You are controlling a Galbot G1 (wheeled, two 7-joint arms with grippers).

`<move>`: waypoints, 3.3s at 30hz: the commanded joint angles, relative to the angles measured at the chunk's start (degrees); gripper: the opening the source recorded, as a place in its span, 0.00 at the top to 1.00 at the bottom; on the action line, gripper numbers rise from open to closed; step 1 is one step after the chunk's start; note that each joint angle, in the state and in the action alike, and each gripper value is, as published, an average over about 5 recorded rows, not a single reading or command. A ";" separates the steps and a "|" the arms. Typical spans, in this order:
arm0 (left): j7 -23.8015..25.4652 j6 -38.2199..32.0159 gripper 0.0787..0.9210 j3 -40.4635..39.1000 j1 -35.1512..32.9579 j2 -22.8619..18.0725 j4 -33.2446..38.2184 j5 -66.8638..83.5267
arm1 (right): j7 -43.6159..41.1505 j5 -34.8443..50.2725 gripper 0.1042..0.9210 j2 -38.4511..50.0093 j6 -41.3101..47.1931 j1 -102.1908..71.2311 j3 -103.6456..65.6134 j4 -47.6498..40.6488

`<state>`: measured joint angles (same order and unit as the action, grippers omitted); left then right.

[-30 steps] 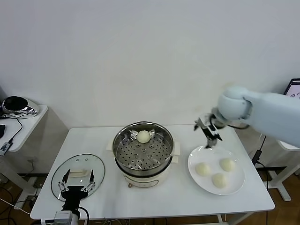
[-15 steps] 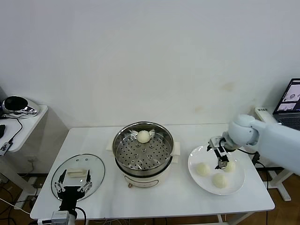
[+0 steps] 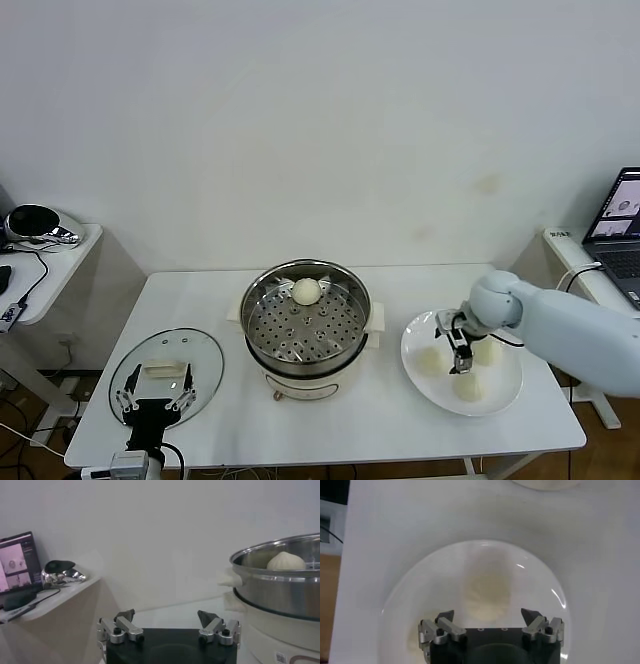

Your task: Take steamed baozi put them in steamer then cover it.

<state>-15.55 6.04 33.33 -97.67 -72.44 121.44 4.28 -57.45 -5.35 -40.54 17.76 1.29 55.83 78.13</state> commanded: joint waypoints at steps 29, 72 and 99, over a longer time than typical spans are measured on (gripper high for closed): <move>0.05 0.16 0.12 -0.89 0.87 0.34 0.23 -0.01 | -2.52 15.41 0.43 6.22 4.03 31.45 10.55 9.45; -0.06 0.41 0.12 1.13 0.58 -0.32 1.62 1.17 | 16.22 39.40 0.39 -43.27 23.87 23.80 17.72 -10.52; 0.10 0.54 0.12 0.45 1.03 -0.27 2.12 1.07 | -6.45 30.01 0.12 -11.66 11.10 43.58 20.65 9.47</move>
<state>-15.49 6.55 33.78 -96.60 -72.68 123.56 5.36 -52.56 28.75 -70.95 36.15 35.06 74.26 75.83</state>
